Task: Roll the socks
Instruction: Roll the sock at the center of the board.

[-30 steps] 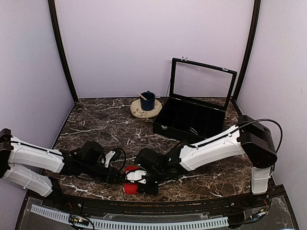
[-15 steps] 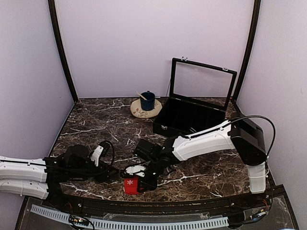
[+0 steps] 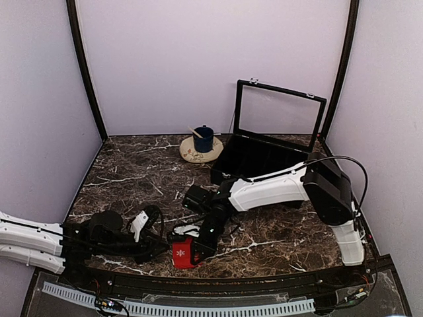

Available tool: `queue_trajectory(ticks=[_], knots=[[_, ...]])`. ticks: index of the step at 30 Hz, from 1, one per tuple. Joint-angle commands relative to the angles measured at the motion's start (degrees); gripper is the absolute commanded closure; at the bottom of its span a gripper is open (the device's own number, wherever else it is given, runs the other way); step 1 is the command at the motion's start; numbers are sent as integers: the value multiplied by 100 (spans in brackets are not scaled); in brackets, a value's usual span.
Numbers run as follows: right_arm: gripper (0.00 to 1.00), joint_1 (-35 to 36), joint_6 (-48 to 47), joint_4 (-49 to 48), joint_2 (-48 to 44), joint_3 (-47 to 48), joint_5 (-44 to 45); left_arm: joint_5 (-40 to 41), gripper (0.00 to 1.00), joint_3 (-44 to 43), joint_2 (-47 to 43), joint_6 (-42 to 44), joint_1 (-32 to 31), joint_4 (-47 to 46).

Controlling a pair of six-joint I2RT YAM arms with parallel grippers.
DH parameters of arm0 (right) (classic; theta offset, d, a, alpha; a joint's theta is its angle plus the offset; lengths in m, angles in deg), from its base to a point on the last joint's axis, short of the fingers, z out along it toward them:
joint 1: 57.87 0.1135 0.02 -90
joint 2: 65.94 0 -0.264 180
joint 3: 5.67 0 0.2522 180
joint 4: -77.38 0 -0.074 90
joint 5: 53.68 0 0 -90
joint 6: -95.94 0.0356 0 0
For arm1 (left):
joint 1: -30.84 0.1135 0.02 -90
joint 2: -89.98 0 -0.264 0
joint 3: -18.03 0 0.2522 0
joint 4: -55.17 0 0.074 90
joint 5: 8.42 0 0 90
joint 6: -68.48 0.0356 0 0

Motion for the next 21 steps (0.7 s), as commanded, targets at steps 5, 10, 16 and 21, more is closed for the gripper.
queue_trajectory(ticks=[5, 10, 16, 21], knots=[[100, -169, -204, 737, 410, 377, -208, -394, 66, -268, 705, 627, -306, -461], [99, -228, -299, 894, 504, 530, -291, -697, 64, -519, 1246, 905, -423, -538], [99, -277, -354, 940, 521, 555, -365, -937, 62, -784, 1654, 1163, -507, -594], [99, -308, -398, 963, 532, 567, -435, -972, 62, -1053, 2013, 1440, -583, -356]])
